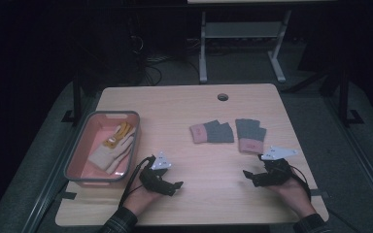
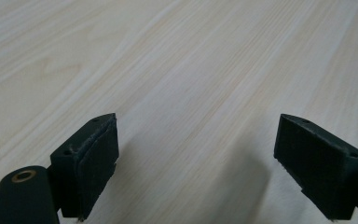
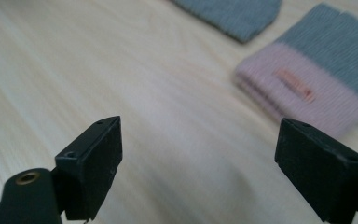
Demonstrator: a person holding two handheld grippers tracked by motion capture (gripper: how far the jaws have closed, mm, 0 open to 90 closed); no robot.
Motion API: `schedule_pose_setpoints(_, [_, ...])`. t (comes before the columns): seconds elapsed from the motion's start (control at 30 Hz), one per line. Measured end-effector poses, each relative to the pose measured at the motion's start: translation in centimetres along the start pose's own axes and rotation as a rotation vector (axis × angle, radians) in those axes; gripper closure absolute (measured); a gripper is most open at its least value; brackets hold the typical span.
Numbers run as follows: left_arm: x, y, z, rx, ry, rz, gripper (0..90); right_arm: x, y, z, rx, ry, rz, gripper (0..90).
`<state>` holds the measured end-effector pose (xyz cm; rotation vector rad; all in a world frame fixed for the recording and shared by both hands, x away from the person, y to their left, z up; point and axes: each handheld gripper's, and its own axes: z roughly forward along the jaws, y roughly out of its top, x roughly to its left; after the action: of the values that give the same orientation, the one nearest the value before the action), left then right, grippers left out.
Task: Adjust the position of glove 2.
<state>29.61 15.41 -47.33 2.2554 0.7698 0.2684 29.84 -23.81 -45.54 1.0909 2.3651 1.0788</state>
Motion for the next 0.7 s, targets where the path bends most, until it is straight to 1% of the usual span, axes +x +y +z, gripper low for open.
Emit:
schedule_pose_setpoints(0.03, [0.1, -0.1, 0.0, -0.003, 0.001, 0.002, 12.2, -0.1, 0.3, 0.0, 0.004, 0.016, 0.000, 25.3])
schedule_pose_setpoints(0.07, [0.1, -0.1, -0.1, -0.002, 0.000, 0.003, 12.2, -0.4, 0.8, 0.3, 0.028, 0.044, 0.004, 30.6])
schedule_pose_setpoints(0.1, [0.1, -0.2, -0.1, -0.005, 0.000, 0.009, 12.2, -0.4, 0.8, 0.3, 0.028, 0.044, 0.004, 30.6])
schedule_pose_setpoints(0.13, [0.0, -0.4, -0.1, -0.014, 0.007, 0.023, 12.1, -0.4, 1.0, 0.4, 0.029, 0.045, -0.005, 35.7])
schedule_pose_setpoints(0.17, [0.0, -0.5, -0.1, -0.025, 0.015, 0.033, 12.0, -0.5, 1.2, 0.5, 0.031, 0.041, -0.007, 38.1])
schedule_pose_setpoints(0.2, [-0.1, -0.7, -0.1, -0.034, 0.016, 0.031, 11.9, -0.8, 1.5, 0.7, 0.029, 0.036, -0.016, 41.5])
schedule_pose_setpoints(0.3, [-0.1, -0.8, -0.2, -0.034, 0.014, 0.030, 12.0, -1.6, 2.5, 1.0, 0.012, 0.030, -0.004, 54.9])
schedule_pose_setpoints(0.33, [-0.1, -0.9, -0.3, -0.032, 0.013, 0.031, 11.9, -2.2, 3.0, 1.0, -0.006, 0.022, -0.005, 64.5])
schedule_pose_setpoints(0.37, [-0.1, -0.9, -0.3, -0.029, 0.011, 0.036, 11.9, -2.2, 3.0, 1.0, -0.006, 0.022, -0.005, 64.5])
schedule_pose_setpoints(0.43, [-0.1, -0.9, -0.3, -0.027, 0.011, 0.037, 12.0, -3.0, 3.5, 1.1, -0.018, 0.023, 0.011, 72.3])
schedule_pose_setpoints(0.57, [-0.1, -0.9, -0.3, -0.028, 0.007, 0.038, 11.9, -4.2, 4.2, 1.6, -0.014, 0.023, 0.022, 86.3])
schedule_pose_setpoints(0.6, [0.0, -0.9, -0.3, -0.027, 0.006, 0.039, 12.0, -4.8, 4.5, 1.8, -0.006, 0.019, 0.032, 90.0])
schedule_pose_setpoints(0.63, [0.0, -0.9, -0.3, -0.027, 0.006, 0.040, 12.0, -5.1, 4.6, 1.8, -0.012, 0.021, 0.035, 90.0])
schedule_pose_setpoints(0.67, [0.0, -0.9, -0.3, -0.028, 0.005, 0.040, 12.0, -5.1, 4.6, 1.8, -0.012, 0.021, 0.035, 90.0])
schedule_pose_setpoints(0.7, [0.0, -0.9, -0.3, -0.028, 0.004, 0.040, 11.9, -5.5, 4.7, 1.9, -0.017, 0.024, 0.041, 90.0])
